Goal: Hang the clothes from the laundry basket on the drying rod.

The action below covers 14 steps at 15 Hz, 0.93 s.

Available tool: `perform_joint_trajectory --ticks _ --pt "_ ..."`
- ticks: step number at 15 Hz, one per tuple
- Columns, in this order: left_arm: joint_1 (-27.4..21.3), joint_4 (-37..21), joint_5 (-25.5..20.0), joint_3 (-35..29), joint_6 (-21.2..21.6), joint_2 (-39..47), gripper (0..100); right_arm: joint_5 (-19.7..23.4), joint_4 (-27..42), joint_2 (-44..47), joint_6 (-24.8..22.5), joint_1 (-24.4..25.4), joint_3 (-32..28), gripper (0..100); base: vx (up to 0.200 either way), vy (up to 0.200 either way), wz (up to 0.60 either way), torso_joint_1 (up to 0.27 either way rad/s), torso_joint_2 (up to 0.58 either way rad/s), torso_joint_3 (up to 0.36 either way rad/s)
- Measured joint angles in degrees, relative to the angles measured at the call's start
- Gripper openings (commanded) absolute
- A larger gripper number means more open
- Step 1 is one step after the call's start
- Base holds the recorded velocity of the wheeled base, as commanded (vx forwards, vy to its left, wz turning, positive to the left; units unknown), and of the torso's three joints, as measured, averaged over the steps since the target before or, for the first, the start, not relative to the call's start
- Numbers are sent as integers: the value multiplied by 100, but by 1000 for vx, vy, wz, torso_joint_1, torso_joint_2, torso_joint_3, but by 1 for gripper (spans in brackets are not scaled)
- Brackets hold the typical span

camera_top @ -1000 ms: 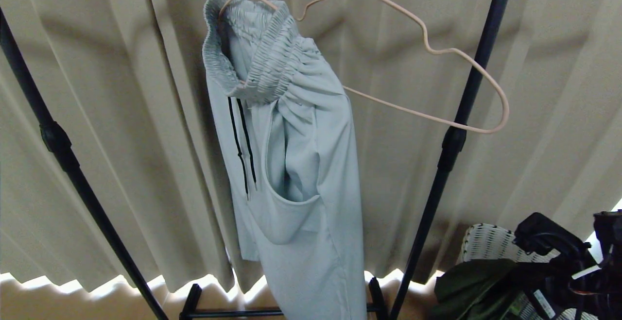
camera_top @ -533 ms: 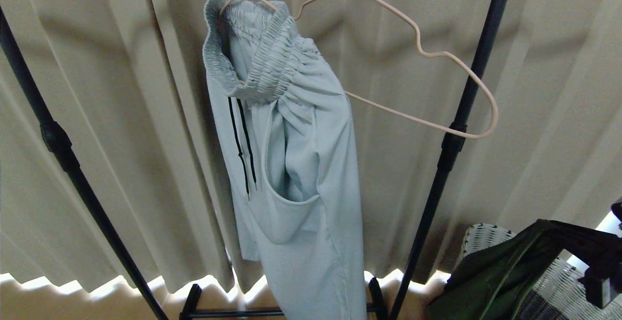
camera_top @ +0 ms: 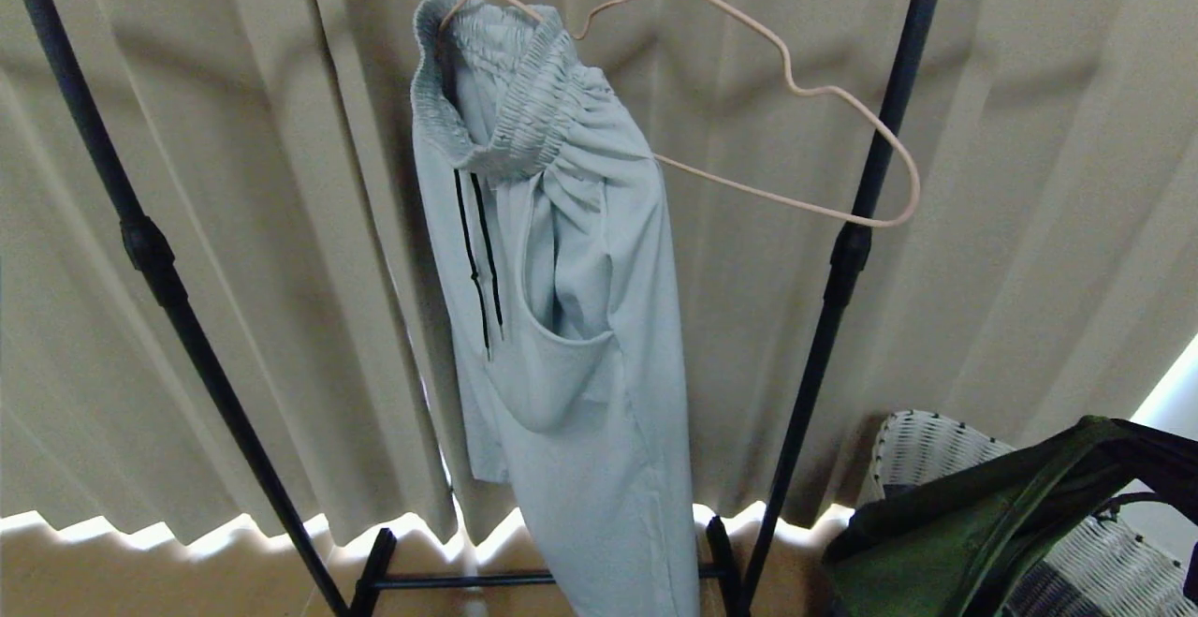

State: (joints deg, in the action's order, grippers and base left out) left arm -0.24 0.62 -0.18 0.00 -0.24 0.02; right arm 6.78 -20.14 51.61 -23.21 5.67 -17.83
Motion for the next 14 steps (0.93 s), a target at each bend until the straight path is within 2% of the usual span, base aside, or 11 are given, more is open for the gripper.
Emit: perform_joint_trajectory --ticks 4,10,14 --pt "0 0 2 0 -13 0 100 -2 -5 -21 -13 17 0 0 -200 0 0 2 2 5" --pt "-2 -5 -41 0 20 0 100 -11 -6 34 -13 293 4 0 -200 0 0 2 2 3" --pt "-6 -33 -79 0 128 0 100 2 -16 205 -13 599 -57 0 0 0 0 0 0 0"
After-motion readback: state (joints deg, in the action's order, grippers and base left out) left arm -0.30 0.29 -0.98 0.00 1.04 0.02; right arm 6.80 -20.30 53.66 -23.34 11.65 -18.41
